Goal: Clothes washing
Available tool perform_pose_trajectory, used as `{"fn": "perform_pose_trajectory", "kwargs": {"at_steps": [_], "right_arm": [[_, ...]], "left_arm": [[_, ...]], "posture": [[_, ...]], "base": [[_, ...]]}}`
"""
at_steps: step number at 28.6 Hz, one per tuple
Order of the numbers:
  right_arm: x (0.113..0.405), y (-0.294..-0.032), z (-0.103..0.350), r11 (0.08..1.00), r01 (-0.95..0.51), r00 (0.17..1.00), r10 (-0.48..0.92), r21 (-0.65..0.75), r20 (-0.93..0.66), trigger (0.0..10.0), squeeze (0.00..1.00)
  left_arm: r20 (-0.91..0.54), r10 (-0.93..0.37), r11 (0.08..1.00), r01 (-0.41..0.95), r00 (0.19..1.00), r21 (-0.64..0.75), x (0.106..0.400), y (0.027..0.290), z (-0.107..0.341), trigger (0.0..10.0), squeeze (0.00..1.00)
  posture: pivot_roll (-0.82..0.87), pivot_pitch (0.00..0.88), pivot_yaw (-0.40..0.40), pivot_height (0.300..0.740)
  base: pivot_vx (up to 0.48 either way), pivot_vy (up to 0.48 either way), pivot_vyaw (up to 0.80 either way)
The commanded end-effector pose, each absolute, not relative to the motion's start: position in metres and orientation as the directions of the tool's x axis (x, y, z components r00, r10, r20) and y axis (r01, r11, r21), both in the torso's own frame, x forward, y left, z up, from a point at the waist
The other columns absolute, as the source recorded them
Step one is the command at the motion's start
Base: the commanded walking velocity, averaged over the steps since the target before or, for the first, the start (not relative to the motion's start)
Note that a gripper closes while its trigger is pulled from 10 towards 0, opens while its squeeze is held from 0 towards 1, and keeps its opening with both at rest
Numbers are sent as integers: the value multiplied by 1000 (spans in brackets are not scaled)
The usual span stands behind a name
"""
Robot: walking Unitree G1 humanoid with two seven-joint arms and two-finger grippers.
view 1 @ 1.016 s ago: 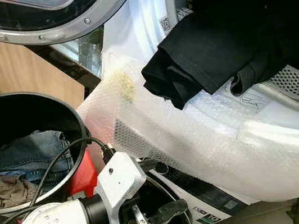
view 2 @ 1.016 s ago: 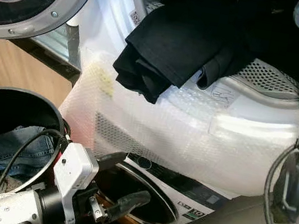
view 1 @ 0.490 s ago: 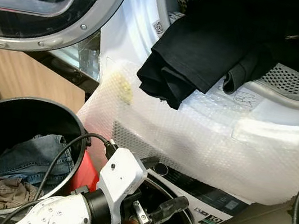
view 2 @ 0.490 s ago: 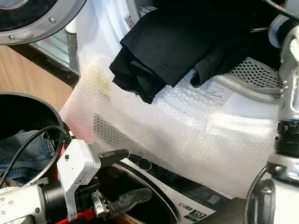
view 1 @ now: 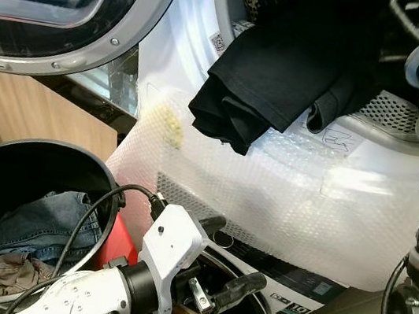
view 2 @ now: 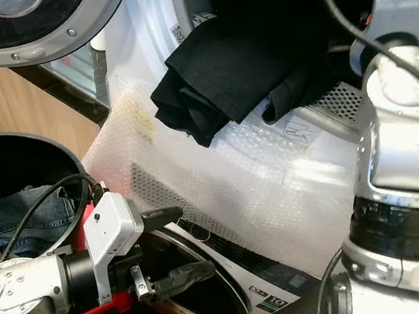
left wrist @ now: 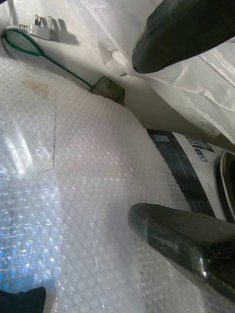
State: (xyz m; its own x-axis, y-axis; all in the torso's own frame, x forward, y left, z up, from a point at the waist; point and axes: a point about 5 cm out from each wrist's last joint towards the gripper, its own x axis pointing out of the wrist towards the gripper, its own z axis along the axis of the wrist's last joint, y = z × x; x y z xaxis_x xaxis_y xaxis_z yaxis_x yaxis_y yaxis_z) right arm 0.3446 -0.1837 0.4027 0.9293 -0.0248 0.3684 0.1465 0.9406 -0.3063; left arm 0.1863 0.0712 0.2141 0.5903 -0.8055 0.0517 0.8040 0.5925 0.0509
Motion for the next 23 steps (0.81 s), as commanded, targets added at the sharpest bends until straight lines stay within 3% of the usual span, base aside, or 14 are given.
{"fn": "perform_pose_trajectory", "kwargs": {"at_steps": [1,11,12,14,23], "right_arm": [[337,-191,409,934,183,918,-51,-308,393,10000,0],[313,-199,396,974,17,919,74,-225,387,10000,0],[308,-198,392,979,-73,907,145,-190,397,10000,0],[305,-197,390,978,-111,899,174,-176,403,10000,0],[300,-198,389,977,-124,899,184,-172,397,10000,0]], "left_arm": [[60,-816,578,814,576,56,185,69,215,10000,0],[66,-821,571,818,568,65,188,69,215,10000,0],[64,-821,571,818,567,70,188,69,215,10000,0],[63,-821,570,818,567,72,189,69,215,10000,0],[66,-822,569,819,565,73,189,69,214,10000,0]], "posture": [[-64,95,-165,740],[-62,78,-153,740],[-59,73,-148,740],[-59,73,-148,740],[-59,73,-148,740]], "base": [[0,0,0],[0,0,0],[0,0,0],[0,0,0],[0,0,0]]}}
